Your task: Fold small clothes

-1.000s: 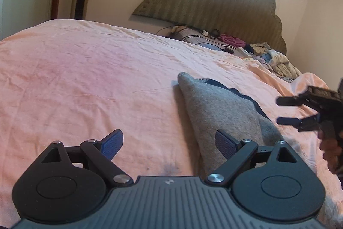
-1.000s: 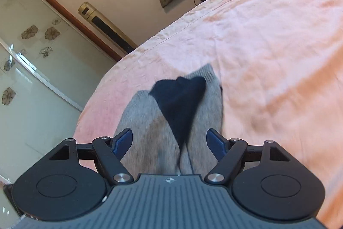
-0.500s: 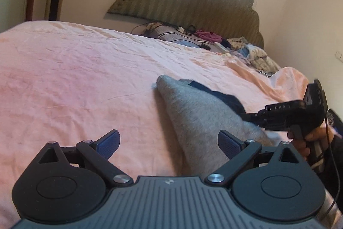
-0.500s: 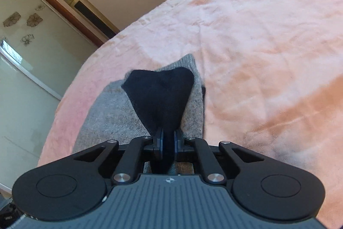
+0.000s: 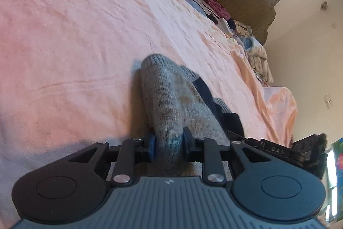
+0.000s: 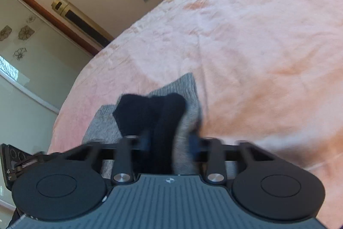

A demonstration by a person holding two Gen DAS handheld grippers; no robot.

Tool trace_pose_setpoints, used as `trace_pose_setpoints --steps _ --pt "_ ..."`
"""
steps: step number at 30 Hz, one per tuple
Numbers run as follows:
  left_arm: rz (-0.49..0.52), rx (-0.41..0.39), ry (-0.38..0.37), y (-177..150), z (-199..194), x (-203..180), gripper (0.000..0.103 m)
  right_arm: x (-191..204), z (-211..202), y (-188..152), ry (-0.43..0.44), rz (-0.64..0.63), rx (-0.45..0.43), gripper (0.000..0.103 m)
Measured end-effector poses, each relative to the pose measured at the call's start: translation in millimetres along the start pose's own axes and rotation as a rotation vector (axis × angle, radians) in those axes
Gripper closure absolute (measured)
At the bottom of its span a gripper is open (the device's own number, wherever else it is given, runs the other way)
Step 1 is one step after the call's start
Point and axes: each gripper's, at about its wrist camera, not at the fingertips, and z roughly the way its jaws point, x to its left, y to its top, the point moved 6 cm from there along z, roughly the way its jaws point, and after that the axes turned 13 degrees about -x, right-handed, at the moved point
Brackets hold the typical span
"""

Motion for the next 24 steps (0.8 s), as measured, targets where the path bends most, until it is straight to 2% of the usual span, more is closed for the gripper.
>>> trace_pose_setpoints --steps 3,6,10,12,13,14,16,17,19,20,21,24 --pt "0.107 -0.089 0.031 8.3 -15.2 -13.1 0.087 11.9 -5.2 4.4 0.018 -0.019 -0.038 0.079" --pt "0.155 -0.111 0.020 31.0 -26.2 -16.7 0.088 28.1 -11.2 16.5 0.082 0.005 -0.095 0.080" --pt "0.257 -0.166 0.116 69.0 -26.4 -11.4 0.088 50.7 7.4 30.4 0.135 0.054 -0.150 0.080" --pt "0.304 -0.192 0.163 84.5 -24.3 -6.2 0.089 53.0 24.7 32.1 0.103 0.085 -0.168 0.078" --pt "0.334 -0.187 0.189 86.9 -22.1 -1.7 0.089 51.7 34.3 29.2 0.060 0.079 -0.152 0.070" --pt "0.350 -0.178 0.230 86.4 -21.8 5.6 0.088 50.1 41.9 23.7 0.016 0.057 -0.127 0.067" --pt "0.316 -0.141 0.252 75.6 -31.6 18.6 0.086 47.5 41.4 11.4 -0.040 0.018 -0.077 0.042" --pt "0.274 -0.114 0.216 62.0 -42.1 24.7 0.079 47.2 32.9 5.4 -0.027 0.012 -0.071 0.038" --pt "0.195 -0.090 0.162 31.3 -65.9 32.6 0.050 48.9 5.6 -6.9 0.016 -0.022 -0.070 0.037" --pt "0.163 -0.102 0.148 17.4 -78.1 35.4 0.020 48.4 -7.7 -13.0 0.031 -0.033 -0.064 0.036" --pt "0.145 -0.107 0.112 4.3 -87.5 34.5 0.013 46.6 -21.1 -20.5 0.047 -0.036 -0.052 0.033" --pt "0.093 -0.052 0.029 -30.5 -98.1 26.9 0.013 39.6 -47.4 -47.2 0.045 -0.043 0.016 0.031"
